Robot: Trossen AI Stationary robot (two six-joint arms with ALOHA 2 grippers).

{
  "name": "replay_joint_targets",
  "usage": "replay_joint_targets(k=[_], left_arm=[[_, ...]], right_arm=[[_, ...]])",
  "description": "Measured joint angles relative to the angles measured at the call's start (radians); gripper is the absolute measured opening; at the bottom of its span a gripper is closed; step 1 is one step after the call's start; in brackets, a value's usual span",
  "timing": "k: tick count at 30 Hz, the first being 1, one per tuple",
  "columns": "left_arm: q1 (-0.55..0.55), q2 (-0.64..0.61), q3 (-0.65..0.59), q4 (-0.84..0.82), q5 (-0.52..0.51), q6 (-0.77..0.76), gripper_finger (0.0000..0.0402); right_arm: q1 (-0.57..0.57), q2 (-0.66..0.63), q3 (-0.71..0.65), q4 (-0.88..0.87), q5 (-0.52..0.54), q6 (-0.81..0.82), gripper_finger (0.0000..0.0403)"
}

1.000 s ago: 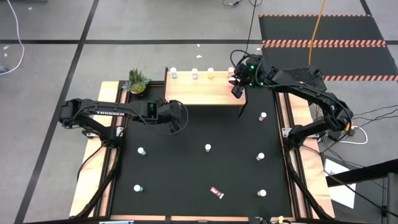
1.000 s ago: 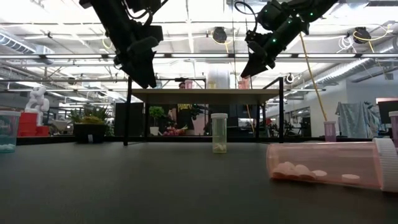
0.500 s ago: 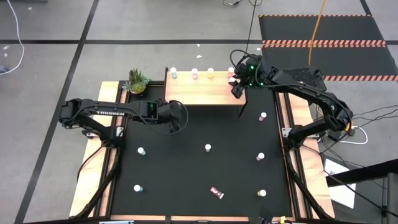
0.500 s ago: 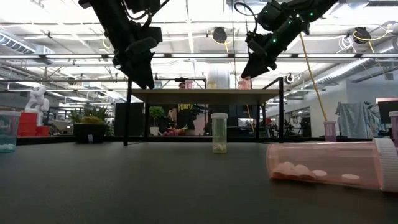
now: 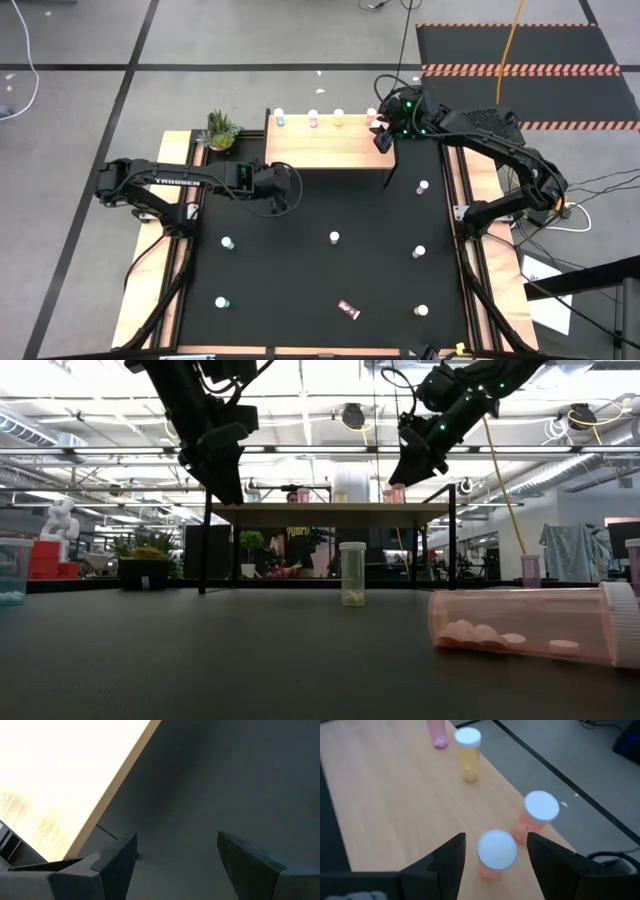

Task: Pick and place medicine bottles onto shelf by color
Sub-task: Put the top yellow pill bottle aligned with the other yellow pill bottle on the shelf

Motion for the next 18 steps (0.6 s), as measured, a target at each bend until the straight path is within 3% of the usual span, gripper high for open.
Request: replay_joint_targets(k=[6, 18], left_arm=[[0.000, 0.000, 0.000, 0.000, 0.000, 0.002, 0.0273], [0.000, 0.000, 0.000, 0.000, 0.000, 0.006, 0.0273]], right_arm=[[-0.025, 0.000, 0.000, 0.022, -0.130, 0.003, 0.0205], [-0.033, -0.016, 0.000, 0.137, -0.126, -0.013, 0.0204]])
